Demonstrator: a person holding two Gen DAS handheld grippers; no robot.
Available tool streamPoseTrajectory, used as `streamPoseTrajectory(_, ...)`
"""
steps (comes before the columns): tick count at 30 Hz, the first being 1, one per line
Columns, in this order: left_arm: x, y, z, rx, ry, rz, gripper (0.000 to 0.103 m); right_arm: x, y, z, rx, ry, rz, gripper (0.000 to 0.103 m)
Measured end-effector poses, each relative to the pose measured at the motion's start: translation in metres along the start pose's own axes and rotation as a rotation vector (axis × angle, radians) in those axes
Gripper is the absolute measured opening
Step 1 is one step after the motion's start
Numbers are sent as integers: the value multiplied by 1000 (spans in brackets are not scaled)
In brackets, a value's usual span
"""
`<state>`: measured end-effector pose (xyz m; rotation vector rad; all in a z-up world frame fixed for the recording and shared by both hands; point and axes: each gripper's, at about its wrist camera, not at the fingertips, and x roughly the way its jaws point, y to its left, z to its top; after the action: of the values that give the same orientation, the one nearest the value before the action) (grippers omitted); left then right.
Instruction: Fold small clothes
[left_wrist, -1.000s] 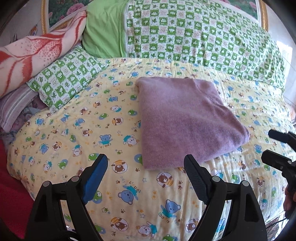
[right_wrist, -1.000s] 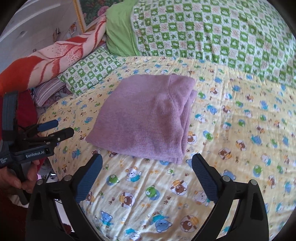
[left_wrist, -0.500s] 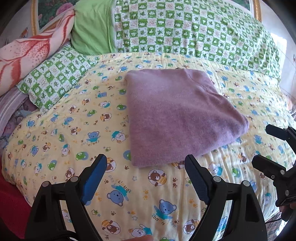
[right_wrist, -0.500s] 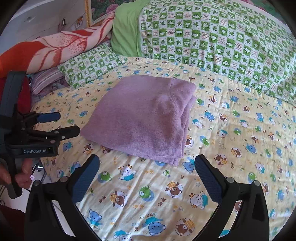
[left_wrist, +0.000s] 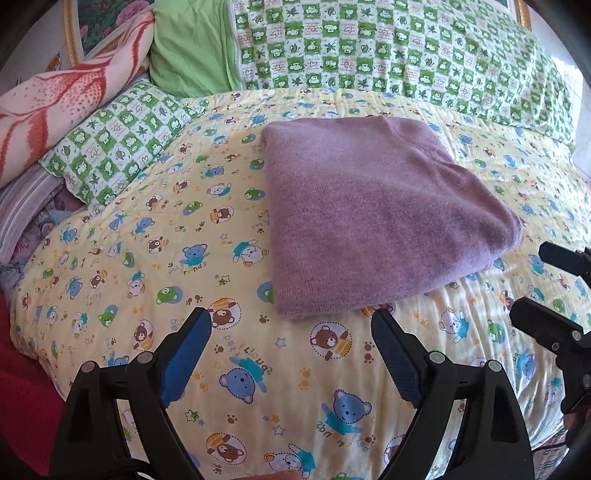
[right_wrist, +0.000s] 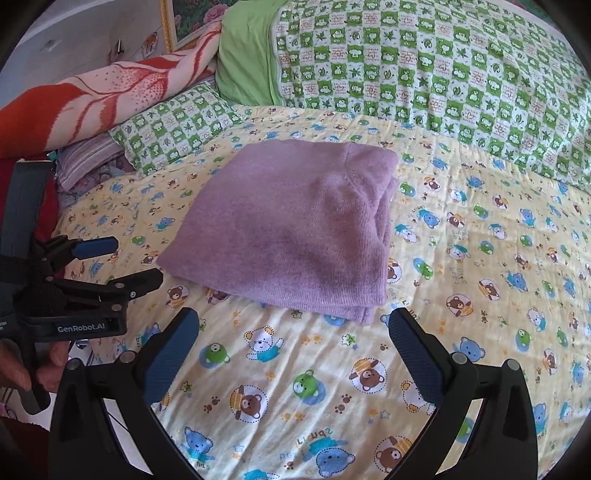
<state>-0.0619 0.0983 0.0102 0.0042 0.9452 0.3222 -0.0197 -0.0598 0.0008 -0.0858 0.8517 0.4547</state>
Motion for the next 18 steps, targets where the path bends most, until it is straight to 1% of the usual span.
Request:
streamPoseTrajectory(7, 5, -1, 2, -14, 10, 2, 89, 12, -6, -1, 46, 28, 11, 102)
streamPoseTrajectory(18, 4, -4, 5, -4, -4, -11, 90, 14, -3, 4, 52, 8, 11, 102)
